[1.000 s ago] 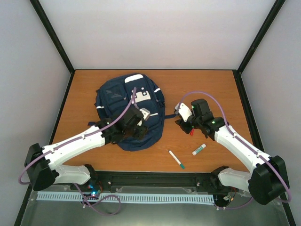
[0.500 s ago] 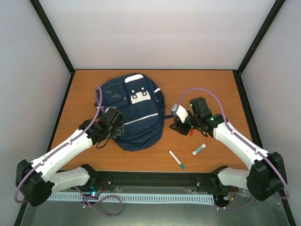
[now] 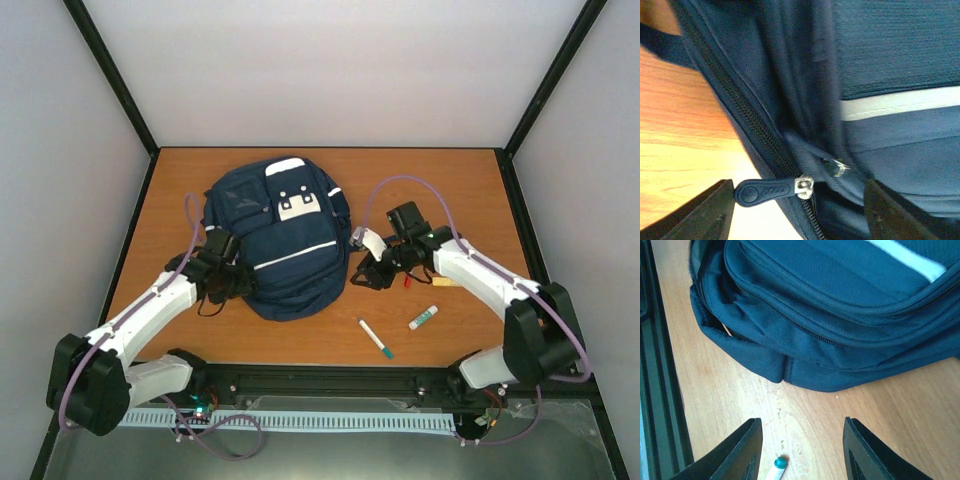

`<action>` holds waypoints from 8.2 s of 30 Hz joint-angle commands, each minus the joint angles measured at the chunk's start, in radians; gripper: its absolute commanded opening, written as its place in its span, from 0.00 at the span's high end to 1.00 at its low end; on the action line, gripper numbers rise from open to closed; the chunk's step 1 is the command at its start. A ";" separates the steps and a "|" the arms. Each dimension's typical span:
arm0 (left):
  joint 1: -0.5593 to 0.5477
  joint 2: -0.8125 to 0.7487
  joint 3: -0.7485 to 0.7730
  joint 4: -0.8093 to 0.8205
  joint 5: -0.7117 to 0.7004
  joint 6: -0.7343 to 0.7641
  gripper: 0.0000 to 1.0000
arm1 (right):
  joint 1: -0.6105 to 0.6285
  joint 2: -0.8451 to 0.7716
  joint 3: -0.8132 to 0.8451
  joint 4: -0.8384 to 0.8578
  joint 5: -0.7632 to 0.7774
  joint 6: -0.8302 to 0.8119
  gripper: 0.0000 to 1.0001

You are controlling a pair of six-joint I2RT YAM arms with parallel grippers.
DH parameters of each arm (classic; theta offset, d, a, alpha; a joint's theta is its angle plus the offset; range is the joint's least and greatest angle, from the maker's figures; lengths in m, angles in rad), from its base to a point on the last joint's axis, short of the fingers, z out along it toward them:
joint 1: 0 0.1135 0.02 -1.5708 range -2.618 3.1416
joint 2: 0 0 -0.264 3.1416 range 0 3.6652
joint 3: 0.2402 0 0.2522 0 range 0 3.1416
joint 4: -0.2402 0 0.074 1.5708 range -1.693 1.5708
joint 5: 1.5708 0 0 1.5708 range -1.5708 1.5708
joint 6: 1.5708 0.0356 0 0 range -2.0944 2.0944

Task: Pack the student bag
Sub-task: Adjust the student bag at the center of the board, then zip the student bag at the center of the board.

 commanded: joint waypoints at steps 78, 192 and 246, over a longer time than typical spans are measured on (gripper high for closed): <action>-0.352 -0.108 -0.048 0.201 -0.113 -0.314 0.38 | 0.058 0.155 0.317 -0.245 -0.053 0.010 0.53; -0.269 0.000 -0.432 0.831 0.164 -0.528 0.76 | 0.477 0.318 0.206 0.025 -0.156 0.105 0.54; -0.533 -0.010 -0.174 0.327 -0.108 -0.003 0.40 | 0.162 0.375 0.289 0.051 -0.093 0.070 0.64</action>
